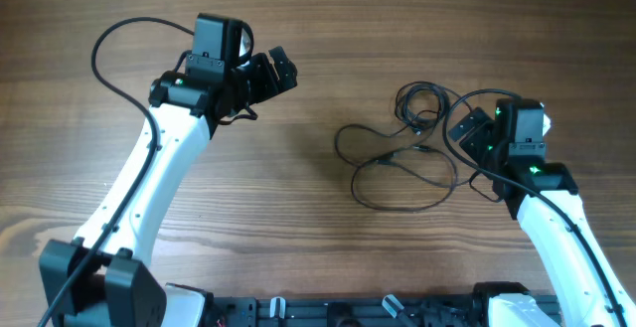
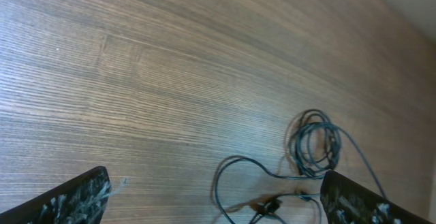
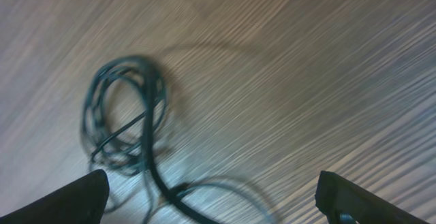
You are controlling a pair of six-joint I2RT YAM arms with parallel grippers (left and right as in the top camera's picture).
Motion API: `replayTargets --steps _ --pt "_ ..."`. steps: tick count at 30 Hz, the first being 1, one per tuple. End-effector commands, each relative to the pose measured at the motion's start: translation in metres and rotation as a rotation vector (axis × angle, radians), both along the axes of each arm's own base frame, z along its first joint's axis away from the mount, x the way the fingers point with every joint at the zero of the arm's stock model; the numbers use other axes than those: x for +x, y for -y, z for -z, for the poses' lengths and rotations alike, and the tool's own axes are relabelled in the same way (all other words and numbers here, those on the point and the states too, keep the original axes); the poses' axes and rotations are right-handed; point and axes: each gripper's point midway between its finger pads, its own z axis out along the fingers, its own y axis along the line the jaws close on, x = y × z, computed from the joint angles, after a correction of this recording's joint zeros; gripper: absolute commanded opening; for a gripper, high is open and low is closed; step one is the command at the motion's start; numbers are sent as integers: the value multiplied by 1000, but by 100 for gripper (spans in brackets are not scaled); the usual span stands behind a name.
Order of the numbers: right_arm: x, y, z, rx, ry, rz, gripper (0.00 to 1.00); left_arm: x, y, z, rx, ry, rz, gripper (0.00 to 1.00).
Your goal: Untangle cables
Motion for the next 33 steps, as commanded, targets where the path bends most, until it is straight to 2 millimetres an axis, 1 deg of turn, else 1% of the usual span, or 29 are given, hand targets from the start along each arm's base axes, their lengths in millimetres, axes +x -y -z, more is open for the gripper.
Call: replayTargets --steps 1,2,3,4,5,6,7,8,9,10,11,13,15,16,17,20,22,23,24,26,27,29,33 --pt "10 45 -28 -193 103 193 100 3 -1 15 34 -22 12 100" --pt "25 47 -43 -219 182 176 100 2 -1 17 36 -30 12 100" --pt "36 42 -52 -224 232 128 100 2 -1 18 37 -34 12 100" --pt "54 29 -66 -222 308 21 100 2 -1 19 39 -38 12 100" --pt "71 9 -83 -210 401 -128 95 2 -1 20 39 -39 12 100" --pt "80 -8 -95 -197 463 -237 87 2 -1 20 39 -39 12 100" --pt "88 -30 -108 -173 541 -365 81 3 -1 20 38 -36 12 100" --pt "92 -47 -119 -136 604 -454 78 4 -1 19 35 -34 9 100" --pt "95 -63 -124 -105 646 -527 76 5 0 19 30 -33 2 100" --pt "97 -71 -121 -87 648 -556 76 6 0 19 24 -30 -4 100" --pt "99 -76 -112 -74 629 -571 76 7 1 18 17 -30 -13 100" --pt "103 -87 -89 -64 572 -613 75 8 3 18 9 -29 -19 100" --pt "108 -105 -65 -37 500 -690 71 8 4 18 9 -27 -17 100" --pt "111 -110 -56 -19 457 -706 70 8 5 18 9 -28 -15 100" --pt "116 -114 -48 -6 413 -721 68 7 5 18 10 -28 -14 100" --pt "131 -124 -38 -21 297 -797 59 8 5 18 10 -28 -14 100" --pt "139 -126 -33 -43 225 -830 57 7 5 18 10 -28 -14 100" --pt "143 -124 -30 -65 188 -834 57 8 5 18 10 -28 -14 100" --pt "148 -120 -24 -89 147 -829 55 8 5 18 10 -28 -14 100" --pt "151 -119 -12 -104 101 -844 53 8 5 18 10 -28 -15 100" --pt "150 -121 -6 -92 86 -856 52 7 5 18 10 -28 -14 100" --pt "143 -126 10 -58 42 -885 49 7 5 18 10 -28 -14 100" --pt "131 -125 41 -34 -53 -911 41 8 5 18 10 -28 -14 100"
